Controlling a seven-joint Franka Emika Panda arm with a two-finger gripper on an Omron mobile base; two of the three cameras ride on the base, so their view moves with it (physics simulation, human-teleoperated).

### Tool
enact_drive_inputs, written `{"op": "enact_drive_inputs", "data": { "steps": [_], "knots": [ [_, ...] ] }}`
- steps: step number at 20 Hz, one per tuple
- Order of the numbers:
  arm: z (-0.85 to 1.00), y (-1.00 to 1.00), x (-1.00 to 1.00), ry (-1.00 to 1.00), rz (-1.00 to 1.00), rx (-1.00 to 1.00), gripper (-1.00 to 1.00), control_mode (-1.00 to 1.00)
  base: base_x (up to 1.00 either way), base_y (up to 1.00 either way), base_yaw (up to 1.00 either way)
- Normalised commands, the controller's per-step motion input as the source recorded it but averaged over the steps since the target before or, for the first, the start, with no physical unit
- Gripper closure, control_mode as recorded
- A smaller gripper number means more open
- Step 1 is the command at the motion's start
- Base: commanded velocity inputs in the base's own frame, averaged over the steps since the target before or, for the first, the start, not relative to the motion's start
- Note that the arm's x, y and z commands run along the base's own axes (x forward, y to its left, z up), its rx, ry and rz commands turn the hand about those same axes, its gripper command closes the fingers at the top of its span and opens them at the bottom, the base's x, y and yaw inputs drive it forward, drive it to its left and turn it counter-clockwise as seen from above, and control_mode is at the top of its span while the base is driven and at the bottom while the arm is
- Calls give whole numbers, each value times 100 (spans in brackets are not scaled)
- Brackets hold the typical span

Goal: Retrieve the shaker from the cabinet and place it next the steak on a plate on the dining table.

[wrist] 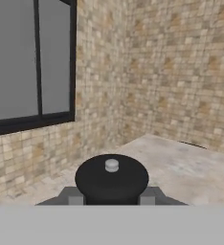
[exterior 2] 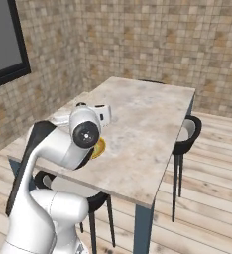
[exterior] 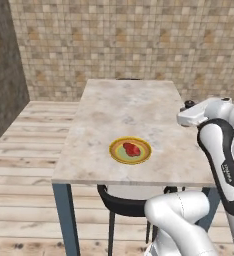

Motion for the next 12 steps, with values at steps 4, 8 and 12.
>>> {"op": "enact_drive_inputs", "data": {
  "steps": [4,8,12],
  "knots": [
    [-40,-10,0,-1,22,-8,100,-100,0,0,0],
    [-44,-8,4,0,30,-9,100,-100,0,0,0],
    [-48,-3,15,0,35,-11,100,-100,0,0,0]
  ]
}}
